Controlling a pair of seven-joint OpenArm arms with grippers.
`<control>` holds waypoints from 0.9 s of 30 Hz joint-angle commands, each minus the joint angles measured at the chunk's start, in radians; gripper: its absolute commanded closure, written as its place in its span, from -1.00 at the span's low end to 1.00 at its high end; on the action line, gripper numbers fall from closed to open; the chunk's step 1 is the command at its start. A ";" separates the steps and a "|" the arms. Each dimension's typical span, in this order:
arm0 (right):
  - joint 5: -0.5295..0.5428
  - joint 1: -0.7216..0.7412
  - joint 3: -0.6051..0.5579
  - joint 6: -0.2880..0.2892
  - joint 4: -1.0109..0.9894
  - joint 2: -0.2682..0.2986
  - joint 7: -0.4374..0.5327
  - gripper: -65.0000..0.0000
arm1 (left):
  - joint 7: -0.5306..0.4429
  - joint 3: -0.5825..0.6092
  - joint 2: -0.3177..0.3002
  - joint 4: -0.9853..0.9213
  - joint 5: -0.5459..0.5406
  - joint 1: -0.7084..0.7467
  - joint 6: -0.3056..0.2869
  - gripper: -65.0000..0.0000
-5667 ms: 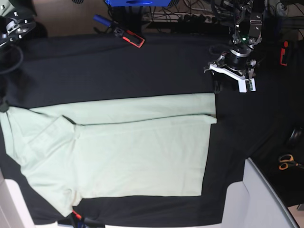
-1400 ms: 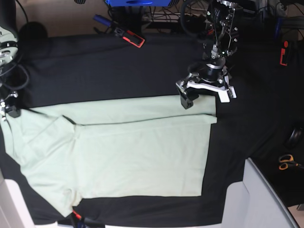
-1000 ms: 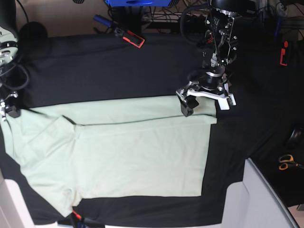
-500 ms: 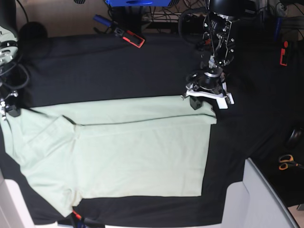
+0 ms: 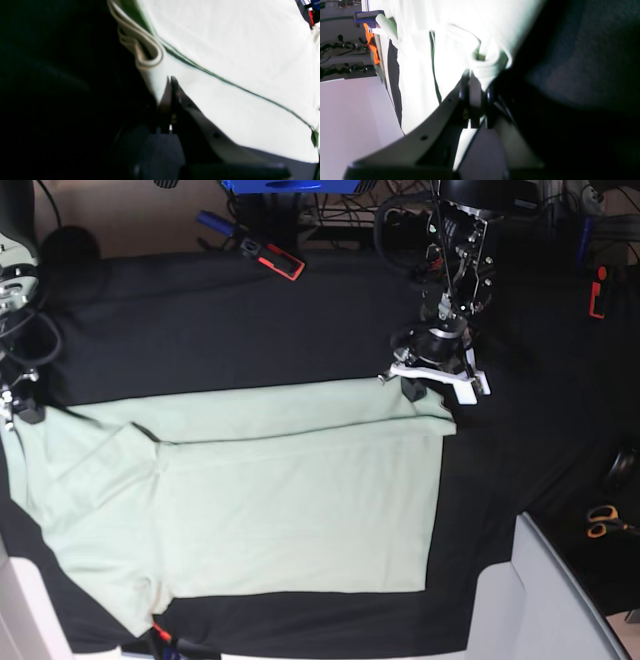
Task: Fold the T-shirt properly
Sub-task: 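Drag the shirt toward the robot base with both grippers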
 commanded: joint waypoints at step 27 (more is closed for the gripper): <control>0.013 -0.116 -0.006 0.101 0.016 0.099 -0.092 1.00 | -0.002 0.004 -0.106 0.228 -0.006 0.195 0.003 1.00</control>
